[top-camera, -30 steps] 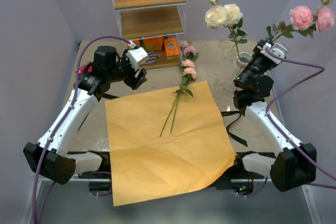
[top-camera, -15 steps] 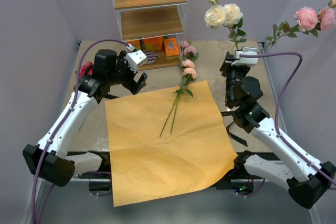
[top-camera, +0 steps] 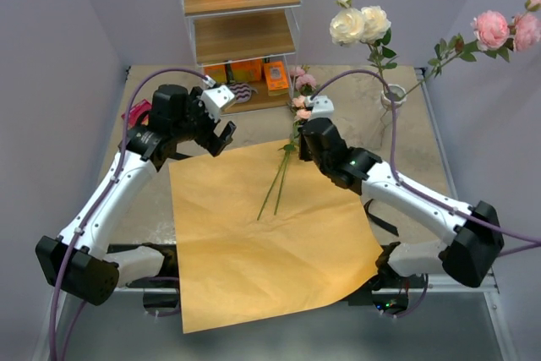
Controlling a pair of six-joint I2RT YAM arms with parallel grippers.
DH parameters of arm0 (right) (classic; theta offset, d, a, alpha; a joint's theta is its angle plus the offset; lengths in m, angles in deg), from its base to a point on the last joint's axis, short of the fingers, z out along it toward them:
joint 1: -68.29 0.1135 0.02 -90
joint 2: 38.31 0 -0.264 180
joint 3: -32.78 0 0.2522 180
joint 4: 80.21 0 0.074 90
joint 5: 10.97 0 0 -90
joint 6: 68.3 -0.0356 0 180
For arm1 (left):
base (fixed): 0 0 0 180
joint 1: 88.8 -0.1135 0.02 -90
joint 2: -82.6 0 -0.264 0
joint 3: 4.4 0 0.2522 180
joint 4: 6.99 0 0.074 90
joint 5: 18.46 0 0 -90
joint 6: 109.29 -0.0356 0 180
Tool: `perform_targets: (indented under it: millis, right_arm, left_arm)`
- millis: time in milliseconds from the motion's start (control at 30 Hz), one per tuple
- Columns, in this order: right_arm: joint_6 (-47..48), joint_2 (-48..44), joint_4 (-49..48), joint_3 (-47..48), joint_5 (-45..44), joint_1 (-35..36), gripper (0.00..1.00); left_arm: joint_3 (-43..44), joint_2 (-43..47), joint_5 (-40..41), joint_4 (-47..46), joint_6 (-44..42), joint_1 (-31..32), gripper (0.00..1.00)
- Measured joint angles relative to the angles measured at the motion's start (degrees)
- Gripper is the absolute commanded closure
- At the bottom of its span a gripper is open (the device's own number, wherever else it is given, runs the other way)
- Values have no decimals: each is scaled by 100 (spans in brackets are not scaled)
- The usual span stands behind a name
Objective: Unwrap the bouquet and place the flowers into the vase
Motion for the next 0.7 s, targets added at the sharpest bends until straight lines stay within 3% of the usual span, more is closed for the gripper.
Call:
perform_targets:
  millis: [200,467,700]
  right_arm:
    - [-990,769,280,-24,892,129,61]
    - [-1952,1722,11,7,1746,323,59]
    - [-2275,2426,-221,48,1912,326,52]
  left_arm:
    - [-208,26,122,37,0,0,4]
    - [-356,114,219,20,-9,0,4]
    - [-431,227,278,11,-55,0,4]
